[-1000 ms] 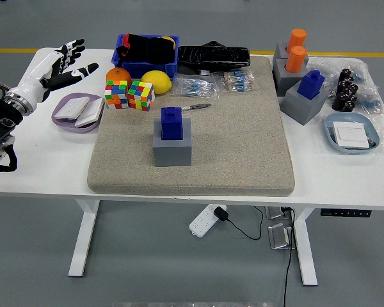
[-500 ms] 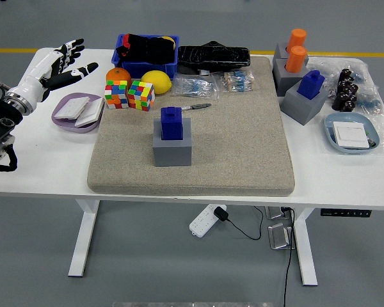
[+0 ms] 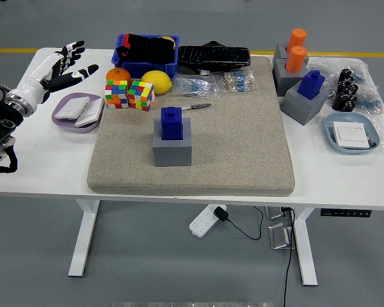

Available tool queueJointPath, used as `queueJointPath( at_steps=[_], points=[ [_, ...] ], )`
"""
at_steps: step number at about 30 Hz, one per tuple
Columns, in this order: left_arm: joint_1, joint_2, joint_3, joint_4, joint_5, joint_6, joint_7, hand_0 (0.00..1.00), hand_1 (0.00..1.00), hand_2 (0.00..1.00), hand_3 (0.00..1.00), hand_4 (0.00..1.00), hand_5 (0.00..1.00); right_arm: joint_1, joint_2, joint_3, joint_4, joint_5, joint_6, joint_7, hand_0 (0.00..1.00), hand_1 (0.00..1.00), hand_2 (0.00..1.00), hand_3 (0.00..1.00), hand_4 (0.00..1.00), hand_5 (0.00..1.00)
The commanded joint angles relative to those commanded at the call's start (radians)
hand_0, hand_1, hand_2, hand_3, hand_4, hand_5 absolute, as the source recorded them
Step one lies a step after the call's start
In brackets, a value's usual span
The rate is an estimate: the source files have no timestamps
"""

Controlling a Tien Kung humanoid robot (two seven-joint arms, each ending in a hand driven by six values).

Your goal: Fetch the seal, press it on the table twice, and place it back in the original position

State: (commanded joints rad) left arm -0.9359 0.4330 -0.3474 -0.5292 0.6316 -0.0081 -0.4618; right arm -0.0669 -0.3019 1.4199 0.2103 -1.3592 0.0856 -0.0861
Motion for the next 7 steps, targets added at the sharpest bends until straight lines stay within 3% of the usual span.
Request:
queueJointPath(
  at_steps=[7],
  points=[
    [0.002,-0.002,0.005,0.002,0.0,-0.001,0.001,0.998,0.995,0.998,0.998,0.857,0.564,0.0,-0.003,-0.002,0.002,0.002,0.0,0.0,0.773,0.68,0.677,0.62,0.803,0.514]
  ],
)
